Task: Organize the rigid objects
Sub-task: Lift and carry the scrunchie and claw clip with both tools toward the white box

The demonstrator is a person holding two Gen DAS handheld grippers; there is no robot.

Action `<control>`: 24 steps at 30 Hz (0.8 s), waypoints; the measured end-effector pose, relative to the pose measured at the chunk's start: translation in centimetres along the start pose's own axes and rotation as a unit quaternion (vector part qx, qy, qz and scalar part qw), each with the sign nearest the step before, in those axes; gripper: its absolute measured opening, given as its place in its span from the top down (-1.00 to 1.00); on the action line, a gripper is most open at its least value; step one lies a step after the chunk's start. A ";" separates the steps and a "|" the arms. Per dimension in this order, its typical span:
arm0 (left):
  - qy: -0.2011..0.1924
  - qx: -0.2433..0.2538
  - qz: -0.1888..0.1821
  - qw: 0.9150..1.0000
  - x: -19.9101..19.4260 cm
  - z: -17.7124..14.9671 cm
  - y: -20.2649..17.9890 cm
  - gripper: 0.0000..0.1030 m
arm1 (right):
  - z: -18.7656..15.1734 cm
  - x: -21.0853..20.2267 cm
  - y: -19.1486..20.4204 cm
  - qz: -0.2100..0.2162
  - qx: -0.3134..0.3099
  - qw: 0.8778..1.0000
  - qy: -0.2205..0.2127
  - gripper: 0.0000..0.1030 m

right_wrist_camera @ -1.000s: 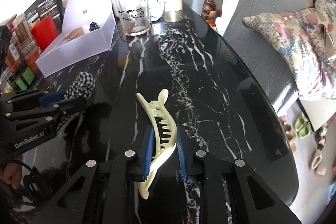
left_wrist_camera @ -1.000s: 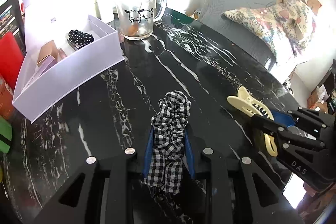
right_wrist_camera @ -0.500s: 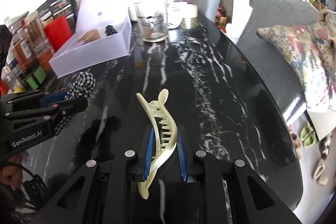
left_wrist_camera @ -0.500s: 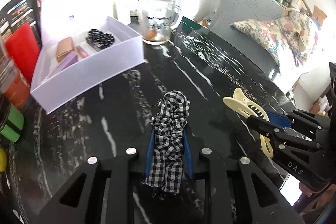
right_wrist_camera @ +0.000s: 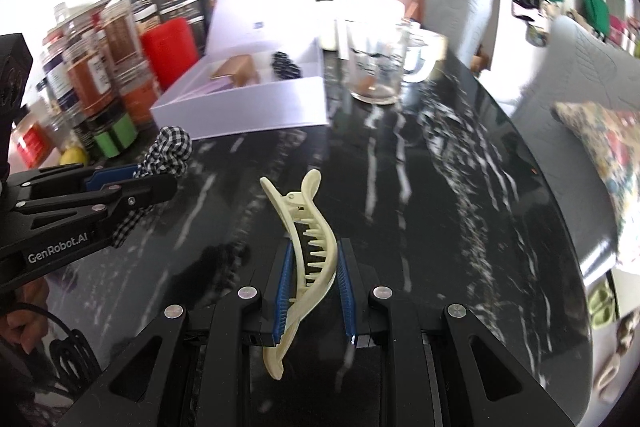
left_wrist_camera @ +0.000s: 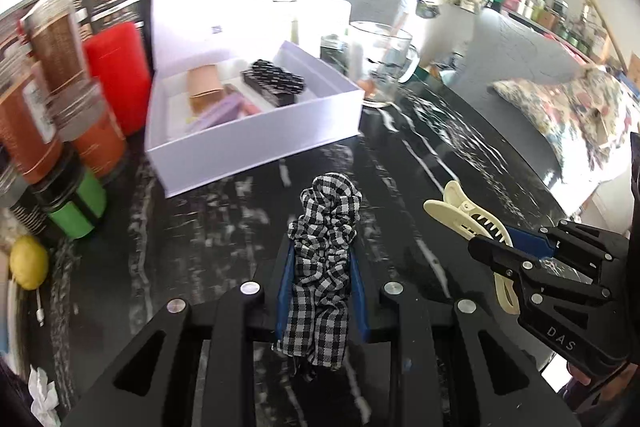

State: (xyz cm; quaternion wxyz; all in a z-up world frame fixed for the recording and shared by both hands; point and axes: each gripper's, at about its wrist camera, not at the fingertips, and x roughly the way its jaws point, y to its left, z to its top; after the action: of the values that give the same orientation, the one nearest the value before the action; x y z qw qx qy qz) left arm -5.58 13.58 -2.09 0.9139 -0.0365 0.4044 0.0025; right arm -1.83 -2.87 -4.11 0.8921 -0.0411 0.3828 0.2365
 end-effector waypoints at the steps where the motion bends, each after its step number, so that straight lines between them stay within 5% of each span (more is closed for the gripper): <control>1: -0.002 -0.004 0.004 1.000 -0.1 0.0 0.3 0.52 | 0.2 0.1 0.4 0.004 -0.005 1.000 -0.001 0.58; 24: -0.040 -0.047 0.057 0.997 -2.8 1.6 5.7 0.52 | 4.3 0.7 6.2 0.071 -0.077 0.994 -0.020 0.58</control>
State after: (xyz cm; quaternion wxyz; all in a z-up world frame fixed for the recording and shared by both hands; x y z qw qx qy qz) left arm -6.45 19.41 0.72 0.9249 -0.0561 0.3686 0.0745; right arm -1.37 4.01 -0.95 0.8748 -0.0780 0.3470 0.3289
